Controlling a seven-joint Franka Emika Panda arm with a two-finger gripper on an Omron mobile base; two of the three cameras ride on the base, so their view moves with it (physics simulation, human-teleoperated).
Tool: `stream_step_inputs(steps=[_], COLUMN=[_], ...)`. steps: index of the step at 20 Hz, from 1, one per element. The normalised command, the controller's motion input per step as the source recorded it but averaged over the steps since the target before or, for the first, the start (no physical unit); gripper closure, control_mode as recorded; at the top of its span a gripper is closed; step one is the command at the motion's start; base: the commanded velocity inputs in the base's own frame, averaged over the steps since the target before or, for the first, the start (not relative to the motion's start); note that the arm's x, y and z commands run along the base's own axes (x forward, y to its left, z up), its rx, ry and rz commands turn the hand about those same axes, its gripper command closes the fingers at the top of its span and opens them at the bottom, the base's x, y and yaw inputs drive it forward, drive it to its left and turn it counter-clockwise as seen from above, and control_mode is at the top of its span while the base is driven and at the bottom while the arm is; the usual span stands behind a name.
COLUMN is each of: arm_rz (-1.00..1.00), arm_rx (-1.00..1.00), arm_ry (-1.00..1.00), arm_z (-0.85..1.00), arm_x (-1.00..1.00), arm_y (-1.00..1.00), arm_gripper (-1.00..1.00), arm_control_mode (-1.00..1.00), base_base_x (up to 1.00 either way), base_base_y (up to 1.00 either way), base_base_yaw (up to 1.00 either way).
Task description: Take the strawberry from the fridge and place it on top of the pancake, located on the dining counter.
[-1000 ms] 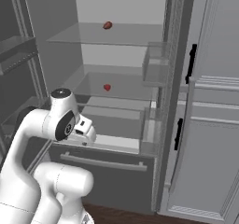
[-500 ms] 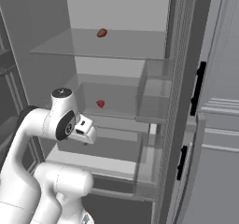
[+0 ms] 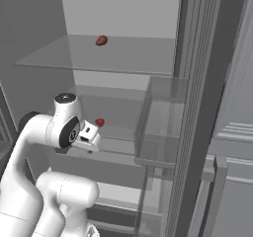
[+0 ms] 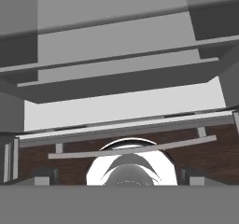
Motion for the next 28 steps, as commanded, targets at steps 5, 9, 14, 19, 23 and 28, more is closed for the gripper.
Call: stream_step_inputs(steps=[5,9,14,19,23,28], arm_rz=[0.0,0.0,0.0,0.0,0.0,0.0], arm_rx=[0.0,-0.02,-0.02,-0.02,-0.02,0.0], arm_ry=[-0.01,-0.22,-0.36,-0.03,0.0,0.18], arm_z=[0.0,0.02,0.11,0.08,0.0,-0.04], arm_x=[0.13,0.38,0.52,0.7,1.0,0.89], arm_y=[0.0,0.0,0.0,0.0,0.0,-0.03], arm_gripper=[-1.0,-1.0,-1.0,-1.0,-1.0,-1.0], arm_control_mode=[-1.0,-1.0,-1.0,-1.0,-1.0,-1.0], base_base_x=[0.21,0.0,0.0,0.0,0.0,0.0], base_base_y=[0.0,0.0,0.0,0.0,0.0,0.0], base_base_yaw=[0.0,0.0,0.0,0.0,0.0,0.0])
